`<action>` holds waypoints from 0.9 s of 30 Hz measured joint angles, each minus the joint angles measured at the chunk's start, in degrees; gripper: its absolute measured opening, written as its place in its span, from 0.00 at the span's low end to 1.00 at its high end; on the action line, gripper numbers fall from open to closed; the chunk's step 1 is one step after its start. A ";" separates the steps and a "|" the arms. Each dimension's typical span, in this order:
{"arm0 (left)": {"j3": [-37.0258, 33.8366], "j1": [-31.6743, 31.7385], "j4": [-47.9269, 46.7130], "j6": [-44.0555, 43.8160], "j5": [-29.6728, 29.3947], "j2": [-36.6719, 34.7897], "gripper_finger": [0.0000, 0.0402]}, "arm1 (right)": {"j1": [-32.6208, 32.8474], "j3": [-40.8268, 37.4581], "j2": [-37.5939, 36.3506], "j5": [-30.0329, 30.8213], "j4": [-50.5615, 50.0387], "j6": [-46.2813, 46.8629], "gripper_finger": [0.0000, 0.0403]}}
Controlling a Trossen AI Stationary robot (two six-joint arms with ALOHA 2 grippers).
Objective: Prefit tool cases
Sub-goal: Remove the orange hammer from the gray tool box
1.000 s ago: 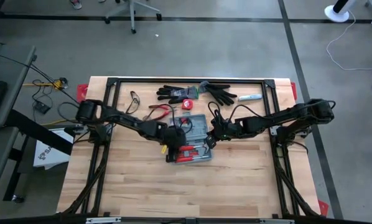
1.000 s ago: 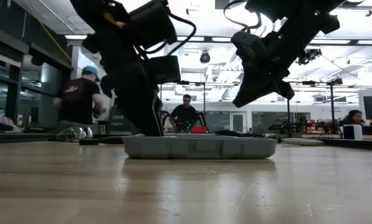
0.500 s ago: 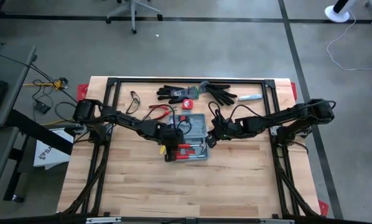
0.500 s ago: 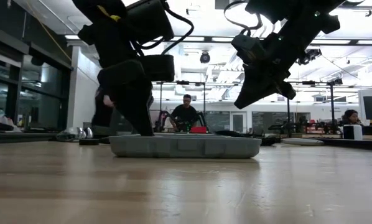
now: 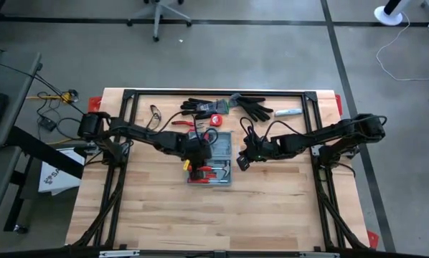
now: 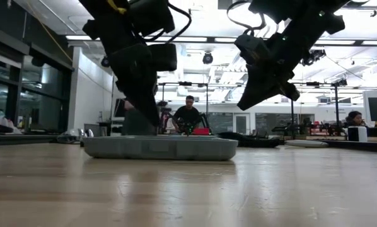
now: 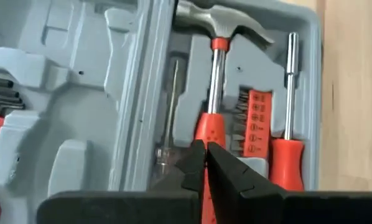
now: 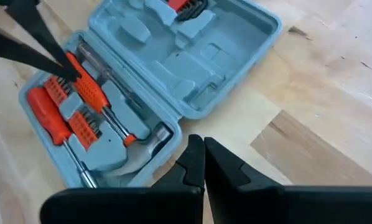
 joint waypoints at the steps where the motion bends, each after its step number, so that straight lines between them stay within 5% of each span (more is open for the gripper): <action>1: 0.02 0.18 0.08 -0.10 0.94 0.36 0.04 | 0.00 0.00 0.00 -1.11 0.59 -0.02 0.00; 9: 0.08 0.42 0.49 -0.13 3.27 1.90 0.06 | 0.41 0.07 5.75 -13.42 15.67 -1.58 0.00; 18: 0.22 1.21 1.32 -0.21 8.09 1.52 0.09 | 1.63 0.13 13.21 -15.35 21.36 1.93 0.00; 27: 0.22 1.43 2.27 0.20 10.30 1.49 0.32 | 1.82 9.62 19.95 -11.86 8.32 -3.62 0.00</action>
